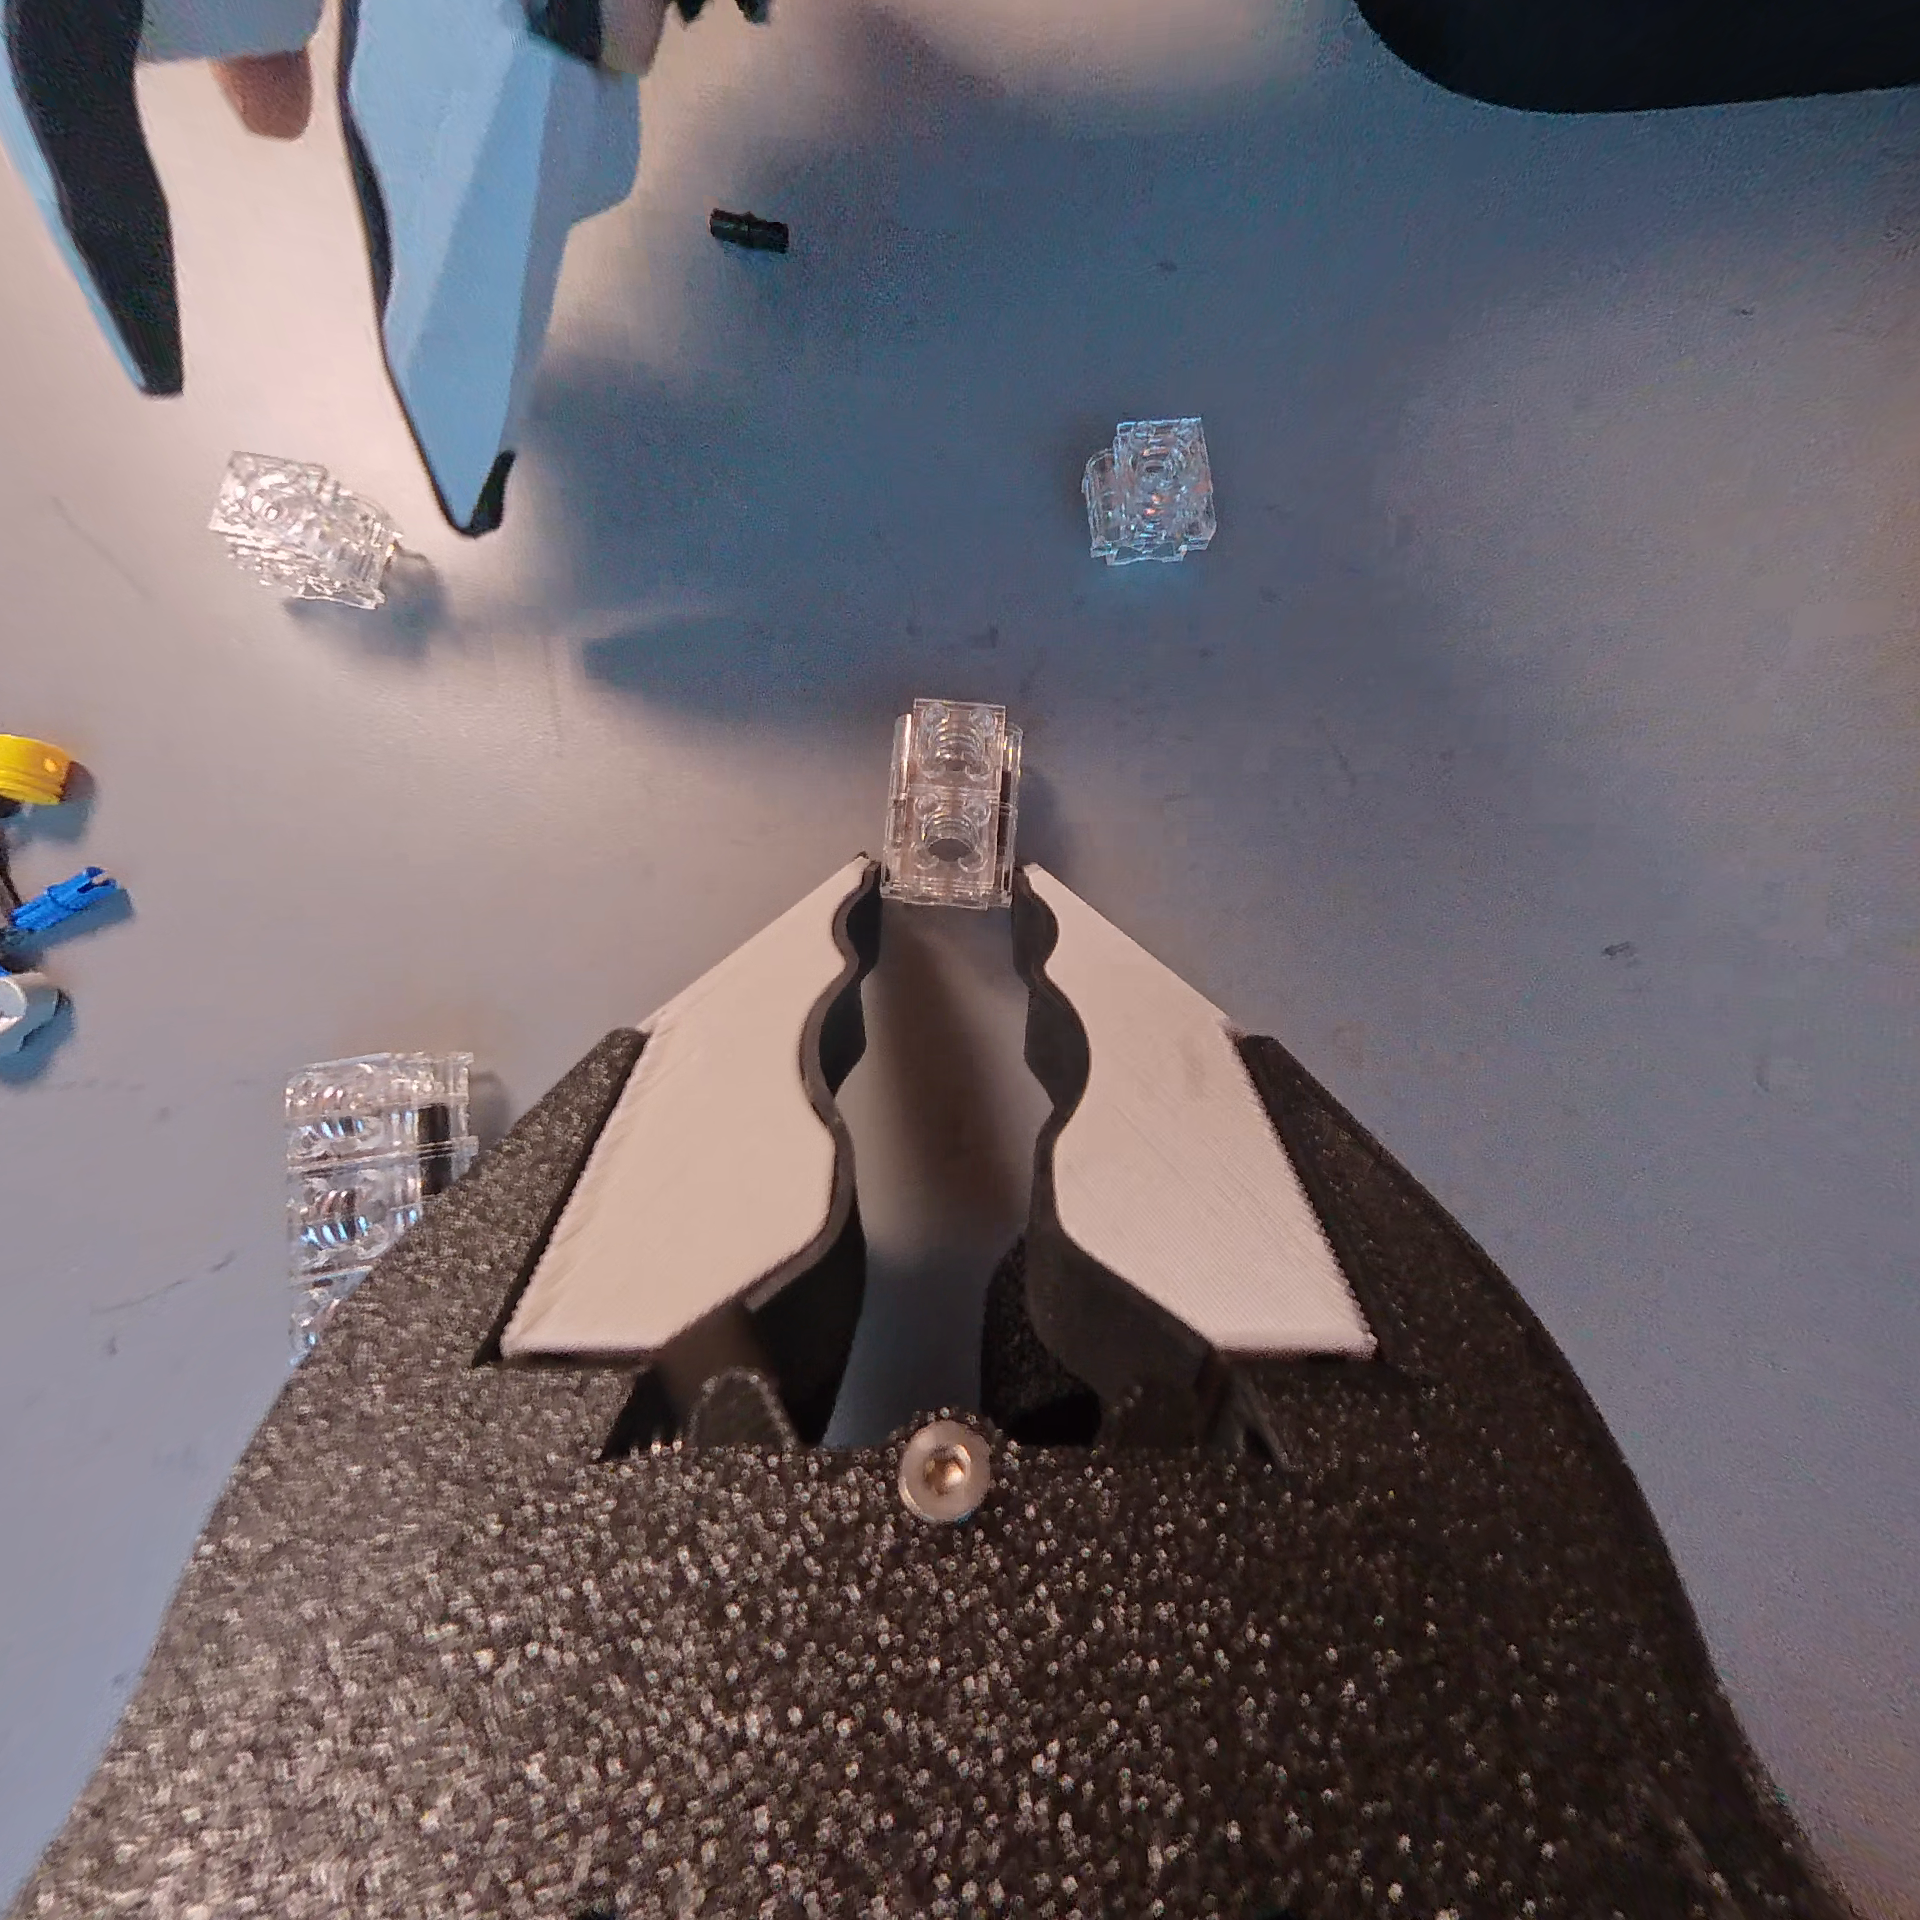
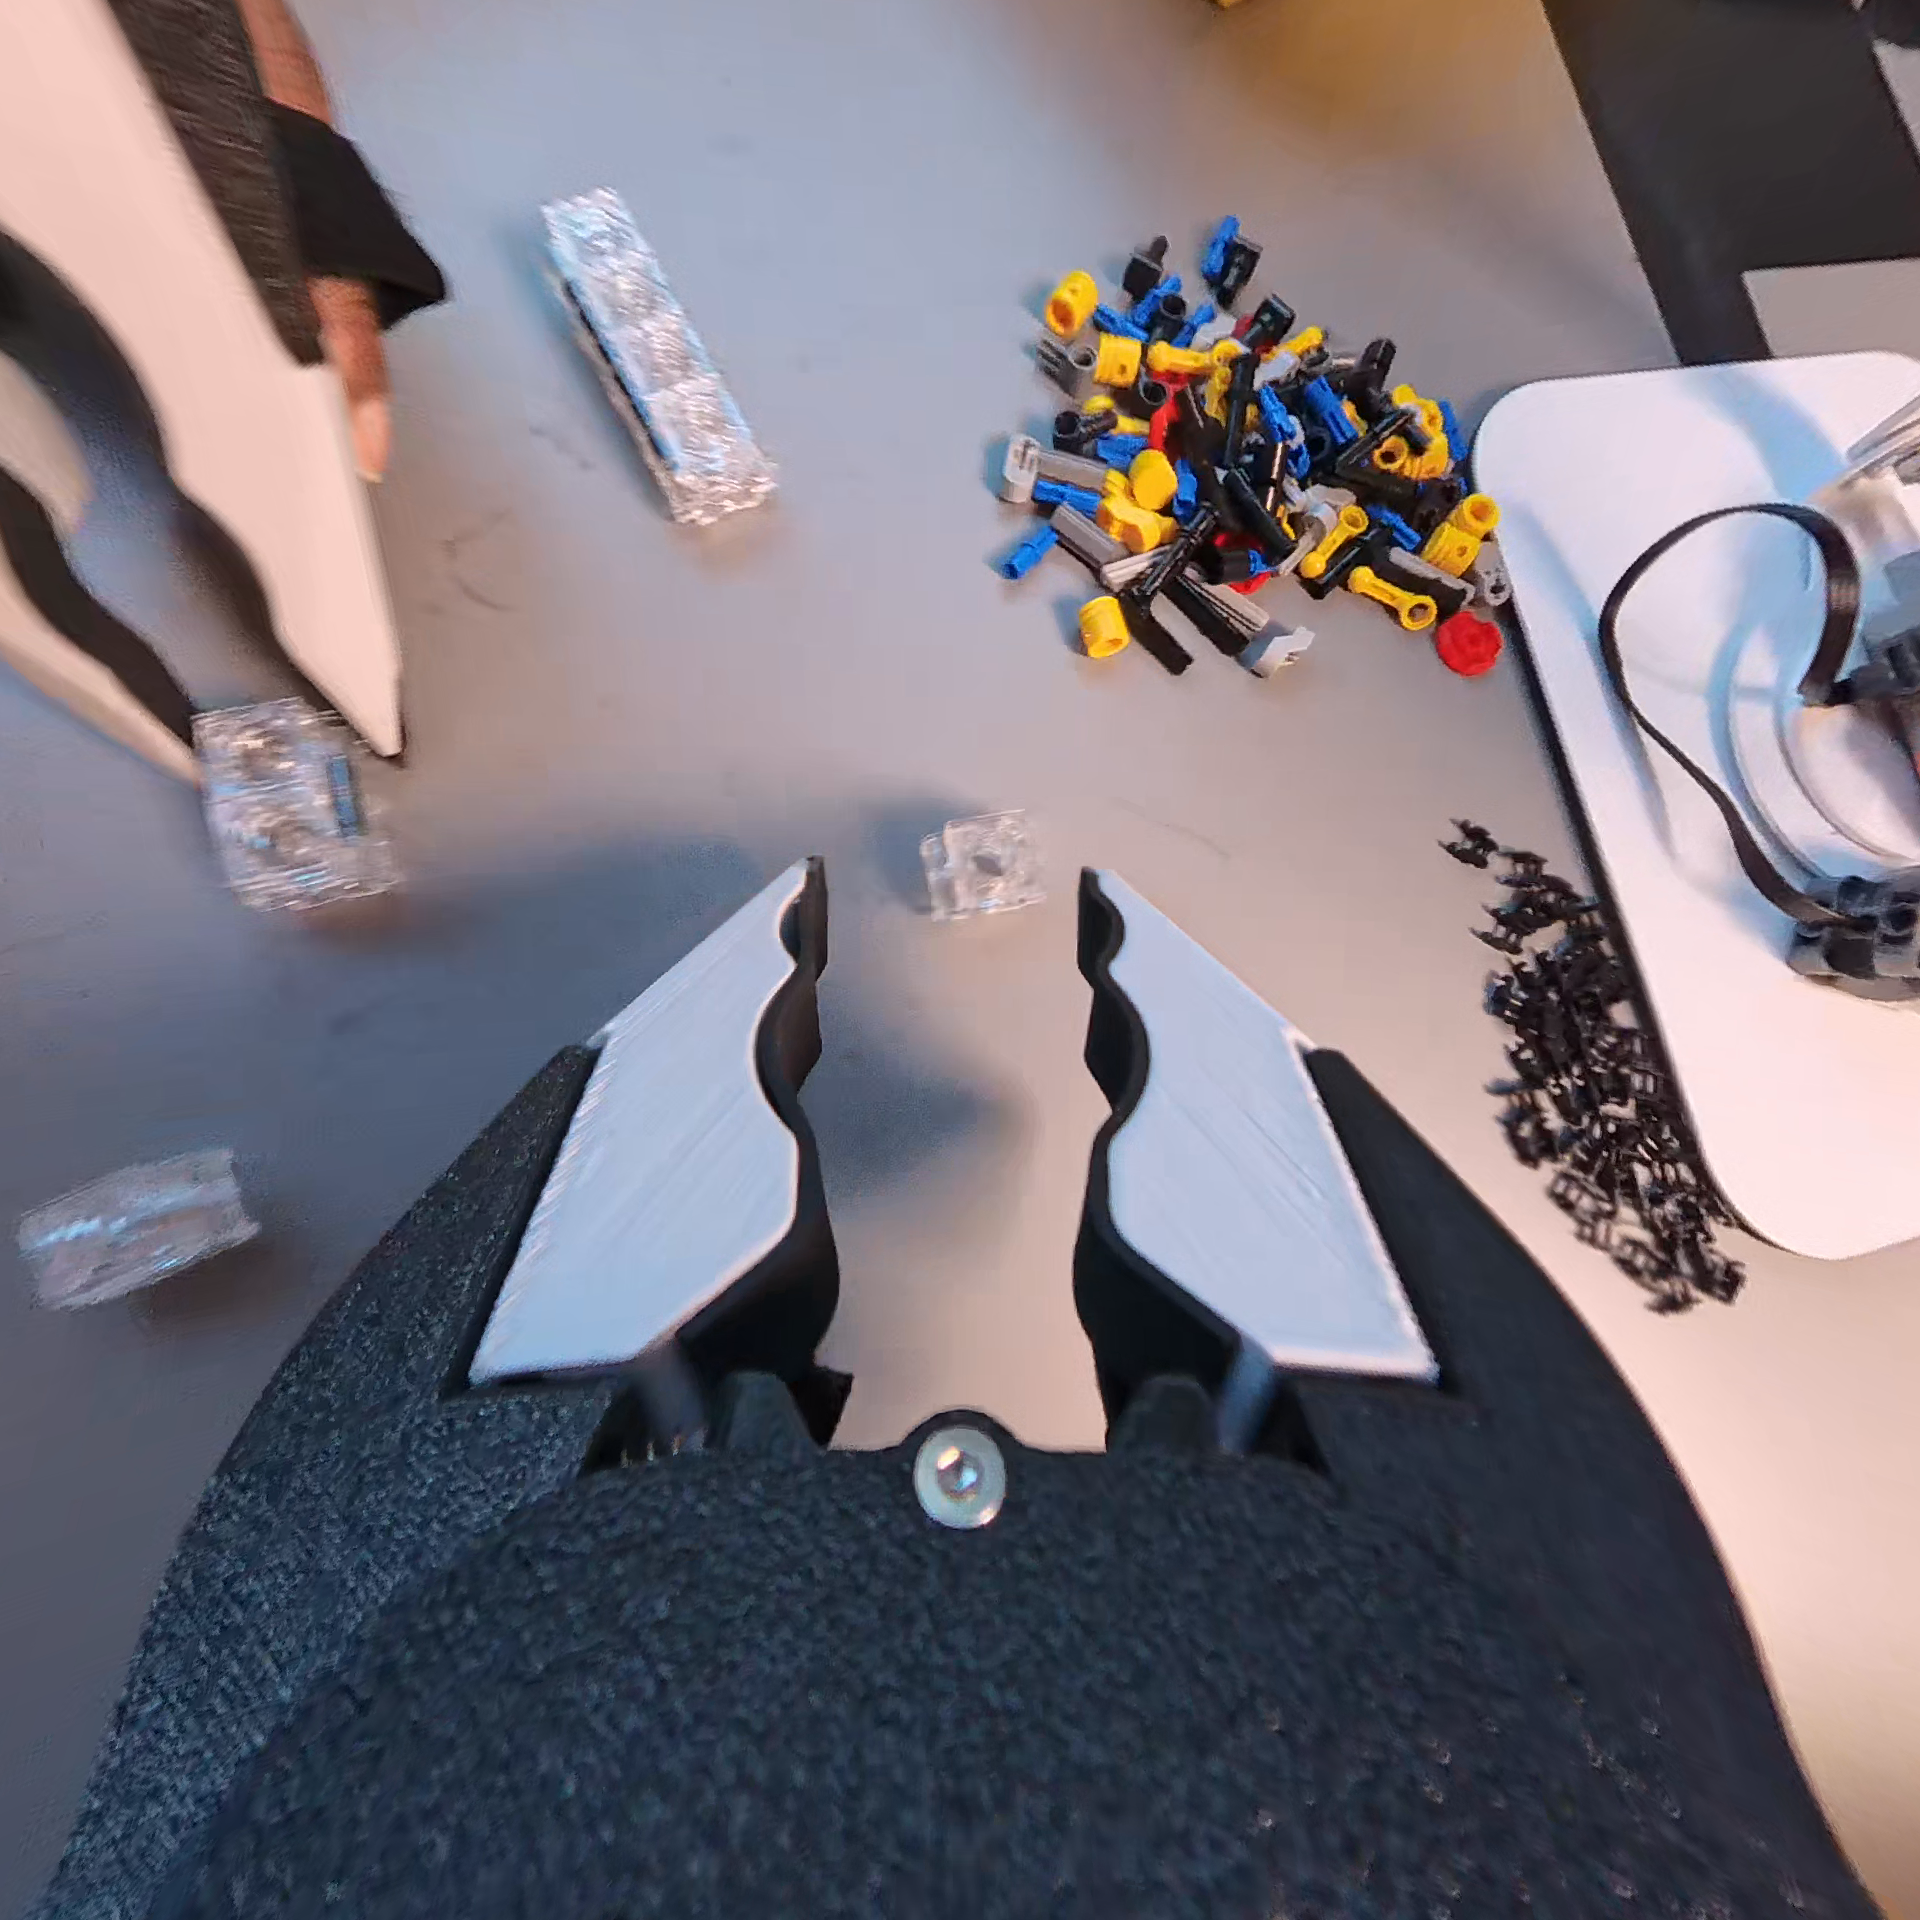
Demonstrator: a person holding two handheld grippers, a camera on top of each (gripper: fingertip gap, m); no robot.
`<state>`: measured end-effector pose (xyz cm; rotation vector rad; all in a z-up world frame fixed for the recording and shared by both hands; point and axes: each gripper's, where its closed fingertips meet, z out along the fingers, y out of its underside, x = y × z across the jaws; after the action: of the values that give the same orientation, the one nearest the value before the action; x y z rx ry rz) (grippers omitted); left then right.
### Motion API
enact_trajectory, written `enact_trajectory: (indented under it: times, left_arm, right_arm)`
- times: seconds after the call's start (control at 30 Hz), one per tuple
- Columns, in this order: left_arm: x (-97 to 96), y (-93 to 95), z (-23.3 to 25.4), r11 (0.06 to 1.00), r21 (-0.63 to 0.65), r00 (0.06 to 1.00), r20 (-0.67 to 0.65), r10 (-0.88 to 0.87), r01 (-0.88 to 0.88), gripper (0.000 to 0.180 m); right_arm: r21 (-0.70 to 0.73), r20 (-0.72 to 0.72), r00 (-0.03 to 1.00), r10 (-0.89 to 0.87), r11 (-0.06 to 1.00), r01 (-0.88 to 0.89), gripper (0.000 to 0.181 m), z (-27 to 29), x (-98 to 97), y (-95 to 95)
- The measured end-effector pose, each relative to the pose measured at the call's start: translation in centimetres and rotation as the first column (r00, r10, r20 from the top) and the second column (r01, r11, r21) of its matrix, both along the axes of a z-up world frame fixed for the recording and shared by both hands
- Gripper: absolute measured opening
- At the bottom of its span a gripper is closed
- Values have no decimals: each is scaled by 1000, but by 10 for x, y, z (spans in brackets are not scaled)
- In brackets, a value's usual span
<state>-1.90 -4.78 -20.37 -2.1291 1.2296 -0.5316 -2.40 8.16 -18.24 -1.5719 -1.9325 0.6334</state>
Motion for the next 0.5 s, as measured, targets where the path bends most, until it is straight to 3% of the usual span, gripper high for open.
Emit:
enact_trajectory:
  times: [0.03, 0.07, 0.27, 0.5]
  left_arm:
    - [0, 0, 0, 1000, 0, 1000, 1, 0, 0, 23]
    - [0, 0, 0, 1000, 0, 1000, 3, 0, 0, 23]
    - [0, 0, 0, 1000, 5, 1000, -2, -3, 3, 23]
    - [-7, -3, 0, 1000, -3, 1000, -18, -21, 21, 23]
  right_arm:
    - [5, 20, 1000, -5, 1000, 4, 40, -7, -4, 4]
    - [4, 31, 999, 14, 1000, -14, 22, -11, -6, 3]
    - [-39, -22, 981, 191, 981, -192, 21, 13, 15, -49]
    - [-44, -65, 961, 269, 961, -272, 22, 30, 54, -121]
